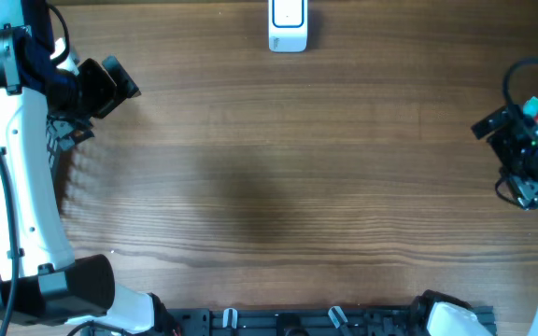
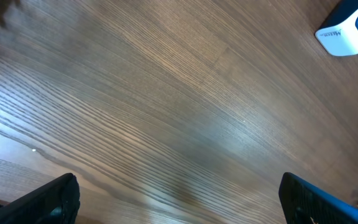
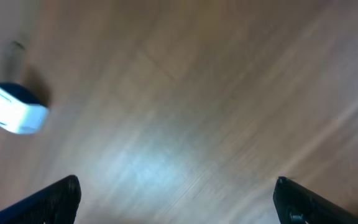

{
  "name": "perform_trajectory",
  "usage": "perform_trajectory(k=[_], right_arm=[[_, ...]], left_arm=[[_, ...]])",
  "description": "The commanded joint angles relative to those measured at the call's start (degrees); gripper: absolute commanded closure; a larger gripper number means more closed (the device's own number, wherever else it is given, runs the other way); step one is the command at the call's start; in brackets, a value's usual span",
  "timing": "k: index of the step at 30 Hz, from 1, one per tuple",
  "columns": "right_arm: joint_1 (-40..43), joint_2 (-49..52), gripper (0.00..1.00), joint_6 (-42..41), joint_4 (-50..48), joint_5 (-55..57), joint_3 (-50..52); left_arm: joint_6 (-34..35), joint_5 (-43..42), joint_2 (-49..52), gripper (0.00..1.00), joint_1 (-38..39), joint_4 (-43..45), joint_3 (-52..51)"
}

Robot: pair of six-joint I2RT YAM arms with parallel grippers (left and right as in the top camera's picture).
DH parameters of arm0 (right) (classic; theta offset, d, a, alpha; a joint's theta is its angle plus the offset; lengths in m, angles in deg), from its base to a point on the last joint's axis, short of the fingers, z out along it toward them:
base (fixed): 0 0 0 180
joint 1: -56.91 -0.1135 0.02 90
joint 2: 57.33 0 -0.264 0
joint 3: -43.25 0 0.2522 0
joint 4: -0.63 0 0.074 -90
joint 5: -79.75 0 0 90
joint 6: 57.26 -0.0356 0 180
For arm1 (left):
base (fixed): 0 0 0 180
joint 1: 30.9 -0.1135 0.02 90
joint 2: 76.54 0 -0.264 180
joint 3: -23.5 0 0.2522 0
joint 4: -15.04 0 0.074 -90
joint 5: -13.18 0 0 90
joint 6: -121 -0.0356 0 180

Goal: Scan the item barcode

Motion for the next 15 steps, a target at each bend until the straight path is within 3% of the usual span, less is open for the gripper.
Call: perform_trajectory(k=[1, 7, 15], right_arm=[[-6.0, -9.7, 0.0, 1.2, -7.3, 4.6, 1.5], [-16.6, -25.2, 0.0, 18.1, -25.5, 2.3, 13.9], [-16.4, -44.8, 0.0, 23.6, -42.0, -3.3, 38.2]], left_arm=[[-0.7, -0.7, 0.3, 0.0, 0.3, 0.2, -0.4], [-0.7, -0.7, 0.3, 0.0, 0.3, 0.2, -0.4], [-0.7, -0.7, 0.3, 0.0, 0.3, 0.2, -0.4]])
